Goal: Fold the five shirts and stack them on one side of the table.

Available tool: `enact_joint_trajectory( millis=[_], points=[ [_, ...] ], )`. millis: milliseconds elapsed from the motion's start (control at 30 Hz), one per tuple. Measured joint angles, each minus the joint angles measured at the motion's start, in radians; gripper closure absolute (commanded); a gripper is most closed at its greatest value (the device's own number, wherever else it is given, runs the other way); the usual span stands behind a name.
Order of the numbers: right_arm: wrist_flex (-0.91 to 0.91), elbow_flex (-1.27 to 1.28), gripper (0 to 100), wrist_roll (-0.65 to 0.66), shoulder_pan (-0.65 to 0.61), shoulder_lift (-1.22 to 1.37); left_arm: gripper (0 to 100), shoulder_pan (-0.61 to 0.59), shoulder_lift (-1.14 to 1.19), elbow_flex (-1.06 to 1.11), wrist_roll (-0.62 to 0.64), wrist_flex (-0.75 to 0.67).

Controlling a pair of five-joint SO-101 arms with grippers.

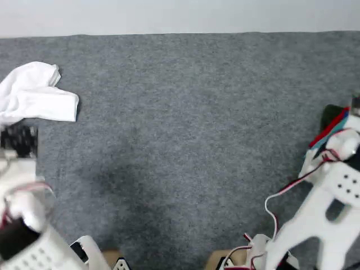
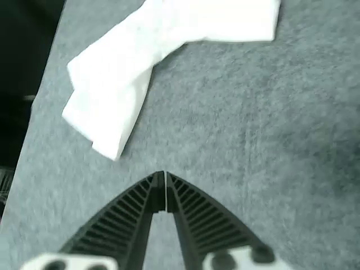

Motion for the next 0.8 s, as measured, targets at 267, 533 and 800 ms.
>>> enact_joint_trajectory(
  millis=[267,533,800],
  points=[
    [0.000,0.012,98.5,0.000,0.069,-0.025,98,0.158,0.666,-0.453,-0.003,0.021],
    [0.000,0.012,98.3,0.000,0.166,-0.025,88,0.236,1.250,-0.902,-0.034,0.066],
    [0.000,0.026,98.3,0.000,0.167,-0.025,75,0.265,1.619,-1.378,-0.043,0.175]
  ],
)
